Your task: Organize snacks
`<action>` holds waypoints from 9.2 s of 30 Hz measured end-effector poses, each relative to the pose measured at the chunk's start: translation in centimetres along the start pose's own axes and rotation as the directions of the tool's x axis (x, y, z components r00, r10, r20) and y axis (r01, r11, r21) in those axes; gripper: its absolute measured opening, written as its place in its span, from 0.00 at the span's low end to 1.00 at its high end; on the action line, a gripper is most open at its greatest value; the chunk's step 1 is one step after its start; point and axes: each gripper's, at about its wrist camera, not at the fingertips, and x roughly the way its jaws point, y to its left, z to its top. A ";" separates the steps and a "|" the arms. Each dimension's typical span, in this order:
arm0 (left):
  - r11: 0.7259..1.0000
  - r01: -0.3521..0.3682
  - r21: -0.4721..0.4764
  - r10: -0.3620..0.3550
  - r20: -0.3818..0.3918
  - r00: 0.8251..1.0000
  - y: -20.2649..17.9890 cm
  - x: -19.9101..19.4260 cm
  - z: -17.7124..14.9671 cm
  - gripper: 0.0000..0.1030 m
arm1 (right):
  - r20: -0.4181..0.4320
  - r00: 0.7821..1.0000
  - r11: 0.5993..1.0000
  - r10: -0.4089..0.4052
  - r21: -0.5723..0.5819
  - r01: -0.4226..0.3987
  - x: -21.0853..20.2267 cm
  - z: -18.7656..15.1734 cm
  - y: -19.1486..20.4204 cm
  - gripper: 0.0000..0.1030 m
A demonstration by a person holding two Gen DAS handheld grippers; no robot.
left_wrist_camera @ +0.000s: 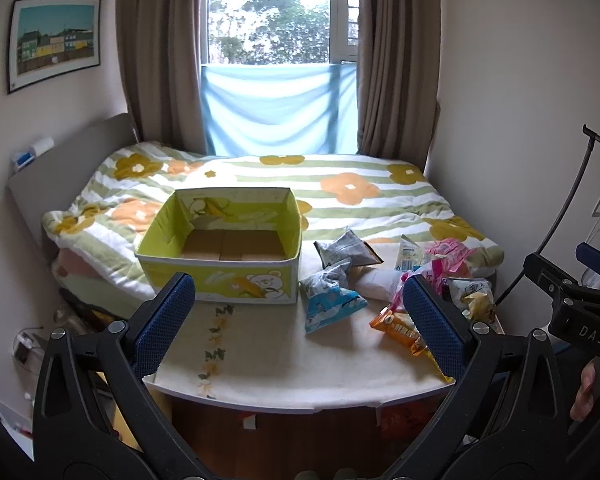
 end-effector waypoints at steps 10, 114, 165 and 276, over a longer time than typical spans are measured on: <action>1.000 0.001 -0.001 -0.001 0.000 1.000 0.1 0.0 0.0 1.00 | 0.003 1.000 1.000 0.003 -0.003 -0.003 0.0 0.0 0.3 1.00; 0.960 0.277 0.025 -0.237 -0.449 0.862 -10.3 28.1 3.6 0.49 | -0.415 0.903 0.991 0.116 -0.016 -0.135 24.0 -0.6 -8.4 0.58; 0.998 -0.020 -0.052 -0.007 -0.485 0.874 25.1 41.3 7.4 1.00 | -0.502 0.809 0.924 0.306 -0.047 -0.379 39.4 7.0 28.4 0.58; 0.680 0.677 0.283 -0.233 -0.791 0.565 -21.6 34.6 -11.7 0.99 | -0.663 0.733 0.780 0.154 0.536 0.322 23.9 -14.3 -11.2 0.95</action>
